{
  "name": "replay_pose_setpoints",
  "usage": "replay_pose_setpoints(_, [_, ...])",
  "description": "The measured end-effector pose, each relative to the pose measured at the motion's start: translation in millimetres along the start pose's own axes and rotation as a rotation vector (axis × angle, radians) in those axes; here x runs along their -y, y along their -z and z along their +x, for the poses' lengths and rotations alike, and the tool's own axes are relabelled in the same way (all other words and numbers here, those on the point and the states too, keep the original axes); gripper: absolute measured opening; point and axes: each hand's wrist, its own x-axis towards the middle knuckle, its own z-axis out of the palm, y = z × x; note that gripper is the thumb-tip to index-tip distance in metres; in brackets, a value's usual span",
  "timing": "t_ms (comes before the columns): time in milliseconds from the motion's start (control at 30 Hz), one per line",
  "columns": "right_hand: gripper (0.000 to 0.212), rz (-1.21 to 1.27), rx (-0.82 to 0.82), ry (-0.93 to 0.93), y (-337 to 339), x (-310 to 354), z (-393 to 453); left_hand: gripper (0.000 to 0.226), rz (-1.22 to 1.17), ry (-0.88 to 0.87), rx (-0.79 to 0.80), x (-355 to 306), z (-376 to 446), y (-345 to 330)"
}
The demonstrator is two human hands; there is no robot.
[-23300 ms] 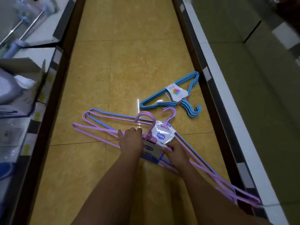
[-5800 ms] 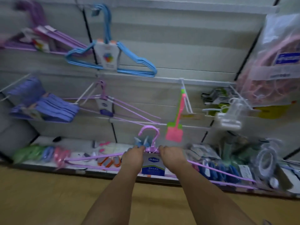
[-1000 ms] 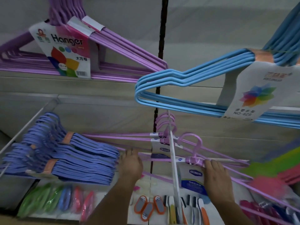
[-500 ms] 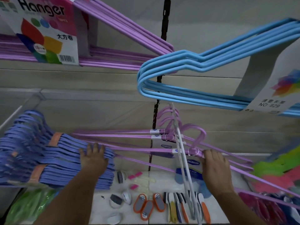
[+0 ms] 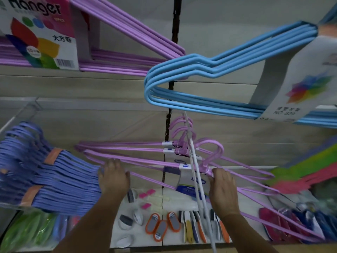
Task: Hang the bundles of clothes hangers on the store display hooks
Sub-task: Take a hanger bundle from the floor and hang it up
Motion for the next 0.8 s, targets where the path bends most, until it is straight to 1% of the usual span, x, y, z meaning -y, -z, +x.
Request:
replay_pose_setpoints(33, [0.015, 0.023, 0.008, 0.001, 0, 2, 0, 0.049, -0.105, -0.011, -0.098, -13, -3, 2])
replay_pose_setpoints(67, [0.028, 0.042, 0.015, 0.003, 0, 5, 0, 0.038, -0.174, -0.033, -0.184, -24, -6, 6])
replay_pose_setpoints(100, [0.042, 0.051, 0.022, 0.008, -1, 7, 1, 0.034, -0.216, -0.070, -0.256, -34, -10, 10])
replay_pose_setpoints(133, [0.050, 0.058, 0.040, -0.002, 0, 10, 2, 0.037, -0.249, -0.121, -0.308, -43, -13, 15])
replay_pose_setpoints(167, [0.052, 0.072, 0.065, -0.029, -1, 13, 3, 0.042, -0.276, -0.183, -0.346, -50, -17, 18])
replay_pose_setpoints(200, [0.050, 0.082, 0.089, -0.061, 0, 16, 5, 0.047, -0.284, -0.256, -0.370, -56, -19, 21])
replay_pose_setpoints(267, [0.042, 0.083, 0.127, -0.102, -2, 18, 9, 0.052, -0.209, -0.420, -0.405, -66, -23, 23])
replay_pose_setpoints(333, [0.034, 0.082, 0.172, -0.119, -3, 18, 10, 0.052, -0.128, -0.557, -0.389, -72, -25, 20])
replay_pose_setpoints(400, [0.029, 0.080, 0.207, -0.132, -2, 17, 10, 0.047, -0.135, -0.624, -0.351, -81, -28, 16])
replay_pose_setpoints(500, [0.030, 0.065, 0.143, -0.086, 0, 14, 11, 0.035, -0.117, -0.617, -0.340, -90, -29, 21])
replay_pose_setpoints(600, [0.037, 0.008, 0.083, 0.016, 4, 14, 18, 0.010, -0.110, -0.590, -0.373, -90, -27, 27])
replay_pose_setpoints(700, [0.039, -0.011, 0.135, 0.046, 4, 20, 26, 0.022, -0.104, -0.555, -0.289, -85, -23, 29])
replay_pose_setpoints(800, [0.051, -0.049, 0.279, 0.068, 1, 25, 27, 0.026, -0.063, -0.552, -0.225, -74, -18, 23])
